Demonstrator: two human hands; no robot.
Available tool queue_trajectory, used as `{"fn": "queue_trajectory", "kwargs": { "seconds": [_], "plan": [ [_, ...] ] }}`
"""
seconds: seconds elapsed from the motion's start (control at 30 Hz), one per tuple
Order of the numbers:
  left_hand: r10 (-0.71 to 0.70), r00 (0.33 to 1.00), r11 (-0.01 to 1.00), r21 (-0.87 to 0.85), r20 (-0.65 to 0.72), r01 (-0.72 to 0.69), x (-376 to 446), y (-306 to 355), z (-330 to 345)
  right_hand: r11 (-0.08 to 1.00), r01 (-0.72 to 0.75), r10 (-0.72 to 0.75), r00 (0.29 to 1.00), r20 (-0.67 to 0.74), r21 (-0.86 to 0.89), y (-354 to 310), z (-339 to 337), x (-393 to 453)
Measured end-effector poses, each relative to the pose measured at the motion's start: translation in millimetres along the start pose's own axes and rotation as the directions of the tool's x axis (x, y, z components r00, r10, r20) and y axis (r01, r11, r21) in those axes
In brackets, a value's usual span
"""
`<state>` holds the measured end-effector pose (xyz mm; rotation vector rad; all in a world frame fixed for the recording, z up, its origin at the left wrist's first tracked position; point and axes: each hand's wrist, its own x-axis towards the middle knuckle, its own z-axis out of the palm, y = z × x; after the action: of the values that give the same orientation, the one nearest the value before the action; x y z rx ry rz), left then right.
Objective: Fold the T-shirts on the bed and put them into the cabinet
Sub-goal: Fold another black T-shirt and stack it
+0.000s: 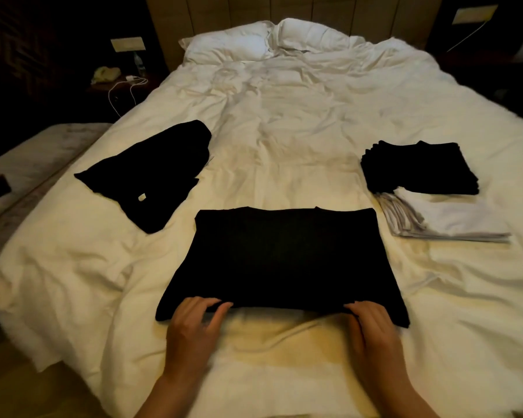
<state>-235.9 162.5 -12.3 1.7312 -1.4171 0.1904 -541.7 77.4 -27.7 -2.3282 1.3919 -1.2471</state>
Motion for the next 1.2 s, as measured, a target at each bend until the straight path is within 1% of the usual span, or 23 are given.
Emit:
{"fn": "queue_trajectory", "kwargs": {
  "seconds": [0.17, 0.27, 0.43, 0.5, 0.57, 0.67, 0.77, 0.97, 1.1, 1.2],
  "plan": [
    [0.054, 0.998, 0.998, 0.046, -0.043, -0.052, -2, -2, -10, 0.999, 0.043, -0.042, 0.995, -0.088, 0.004, -9, -7, -2],
    [0.085, 0.996, 0.994, 0.074, -0.038, -0.082, 11, 0, -6, 1.0, 0.023, -0.022, 0.994, -0.107, 0.013, -7, -4, 12],
    [0.05, 0.999, 0.995, 0.089, 0.0, -0.05, 47, -1, 14, 1.0, 0.0, -0.002, 0.994, -0.113, -0.019, 2, 10, 44],
    [0.06, 0.998, 0.992, 0.109, 0.02, -0.062, 64, -3, 26, 0.999, -0.016, 0.013, 0.996, -0.09, -0.039, 10, 16, 62],
    [0.057, 0.997, 0.989, 0.133, 0.059, -0.065, 84, -7, 40, 0.996, -0.077, 0.076, 0.997, -0.032, -0.049, 18, 24, 81],
    [-0.02, 0.992, 0.979, 0.204, 0.123, -0.006, 116, -17, 63, 0.978, -0.185, 0.194, 0.975, 0.105, -0.093, 28, 36, 112],
    [-0.07, 0.979, 0.97, 0.243, 0.189, 0.022, 142, -27, 85, 0.972, -0.185, 0.211, 0.958, 0.195, -0.142, 37, 47, 143],
    [-0.125, 0.958, 0.949, 0.313, 0.26, 0.039, 172, -48, 120, 0.959, -0.102, 0.162, 0.963, 0.215, -0.265, 54, 77, 191],
    [-0.085, 0.962, 0.948, 0.318, 0.258, -0.001, 184, -58, 137, 0.946, -0.143, 0.214, 0.95, 0.227, -0.292, 72, 100, 206],
    [-0.079, 0.969, 0.954, 0.301, 0.234, 0.005, 191, -63, 145, 0.944, -0.152, 0.218, 0.953, 0.211, -0.292, 82, 112, 206]
  ]
}}
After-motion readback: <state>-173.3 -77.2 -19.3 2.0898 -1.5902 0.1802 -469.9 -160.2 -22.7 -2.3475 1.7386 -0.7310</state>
